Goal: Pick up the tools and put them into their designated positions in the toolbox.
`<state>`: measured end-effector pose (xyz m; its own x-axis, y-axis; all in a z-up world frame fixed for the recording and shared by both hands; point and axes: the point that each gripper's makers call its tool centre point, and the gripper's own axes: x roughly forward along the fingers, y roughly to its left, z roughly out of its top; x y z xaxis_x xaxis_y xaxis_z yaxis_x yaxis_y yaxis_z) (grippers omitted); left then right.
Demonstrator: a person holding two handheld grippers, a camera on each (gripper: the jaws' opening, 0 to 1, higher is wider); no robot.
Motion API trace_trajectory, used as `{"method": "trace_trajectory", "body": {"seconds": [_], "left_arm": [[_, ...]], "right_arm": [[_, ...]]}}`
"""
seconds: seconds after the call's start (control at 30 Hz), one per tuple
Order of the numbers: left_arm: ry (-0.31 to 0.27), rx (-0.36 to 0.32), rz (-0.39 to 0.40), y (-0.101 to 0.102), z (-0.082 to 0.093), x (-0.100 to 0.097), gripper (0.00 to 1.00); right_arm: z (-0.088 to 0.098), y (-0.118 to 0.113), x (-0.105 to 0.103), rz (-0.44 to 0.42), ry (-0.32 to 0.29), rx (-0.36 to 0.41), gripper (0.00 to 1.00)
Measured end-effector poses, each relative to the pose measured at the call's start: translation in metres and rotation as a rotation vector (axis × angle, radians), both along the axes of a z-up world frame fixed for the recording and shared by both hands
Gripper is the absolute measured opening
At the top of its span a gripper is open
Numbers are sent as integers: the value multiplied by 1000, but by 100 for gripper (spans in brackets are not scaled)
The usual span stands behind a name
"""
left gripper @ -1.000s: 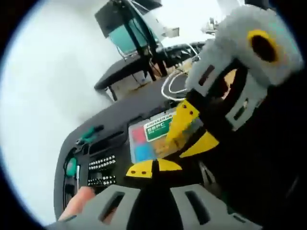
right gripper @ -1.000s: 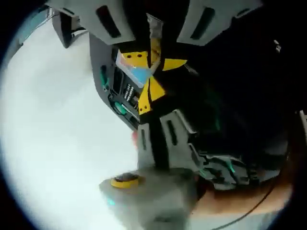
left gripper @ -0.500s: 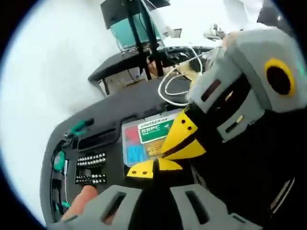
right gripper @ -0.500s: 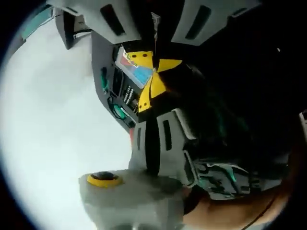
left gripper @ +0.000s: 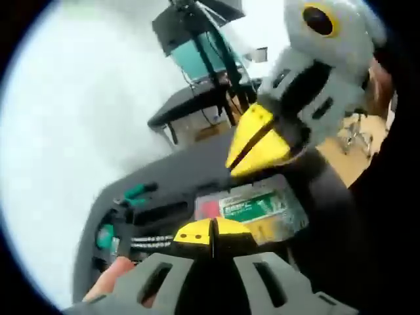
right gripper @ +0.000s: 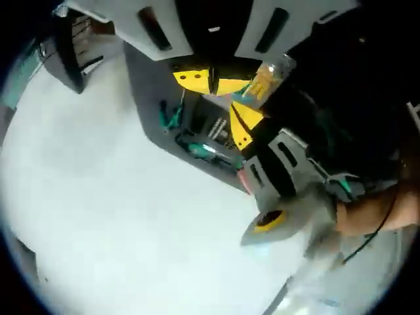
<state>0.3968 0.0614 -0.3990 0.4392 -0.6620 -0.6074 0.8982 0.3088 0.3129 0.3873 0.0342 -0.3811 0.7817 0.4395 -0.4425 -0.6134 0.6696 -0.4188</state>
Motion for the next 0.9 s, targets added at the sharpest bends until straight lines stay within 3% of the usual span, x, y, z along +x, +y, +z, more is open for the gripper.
{"method": "trace_trajectory", "body": {"seconds": [0.03, 0.07, 0.1, 0.13, 0.2, 0.23, 0.27, 0.3, 0.4, 0.47, 0.5, 0.53, 0.57, 0.6, 0.63, 0.67, 0.7, 0.73, 0.8, 0.87, 0.9], "left_arm": [[2, -55, -6, -5, 4, 1, 0], [19, -62, -16, -5, 5, 0, 0], [34, -5, -8, 0, -4, -1, 0], [-59, -1, -40, -3, -2, 4, 0], [-60, 8, -51, -4, -5, 2, 0], [-22, 53, -28, 1, -14, 0, 0], [-82, 21, -52, -5, -8, 2, 0], [-95, 19, -63, -3, -9, -1, 0], [-99, -11, -54, -2, -7, -1, 0], [-51, -44, -9, -2, -4, -2, 0], [36, -57, 22, 3, -2, -9, 0], [50, -88, 65, 5, 4, -8, 0], [3, -195, 118, 10, 23, -2, 0], [-20, -249, 142, 14, 33, -3, 0], [-37, -276, 161, 22, 41, -5, 0], [-68, -300, 230, 41, 52, -7, 0], [-93, -360, 283, 54, 62, -4, 0], [-116, -476, 349, 73, 79, -10, 0], [-149, -611, 424, 108, 97, -25, 4], [-238, -660, 538, 154, 109, -39, 11], [-274, -668, 564, 170, 114, -46, 11]], "right_arm": [[-10, -2, -1, 8, 5, -55, 0], [-17, 1, -2, 18, -12, -42, 0], [-17, 1, -1, -9, -25, 0, 0], [-16, -1, -2, -25, -41, 22, 0], [-19, 2, -3, -4, -57, -4, 0], [-38, -4, -11, -16, 42, -60, 0], [-25, 4, -6, 47, -71, -66, 0], [-30, 2, -7, 1, -48, -39, 0], [-31, 4, -6, 31, -57, -55, 0], [-31, 6, -5, 50, -40, 7, 0], [-28, 4, -11, 91, 0, 10, 0], [-18, 4, -11, 71, -9, 100, 0], [3, -2, -7, 7, -45, 249, 0], [7, -6, -6, 1, -58, 263, 0], [14, -9, -5, 22, -111, 250, 0], [16, -10, -4, 33, -143, 248, 3], [17, -12, -4, 38, -167, 239, 7], [18, -10, -6, 56, -180, 222, 7], [9, 2, -14, 110, -116, 225, 6], [2, 18, -20, 162, -71, 188, 6], [4, 21, -18, 154, -85, 178, 6]]}}
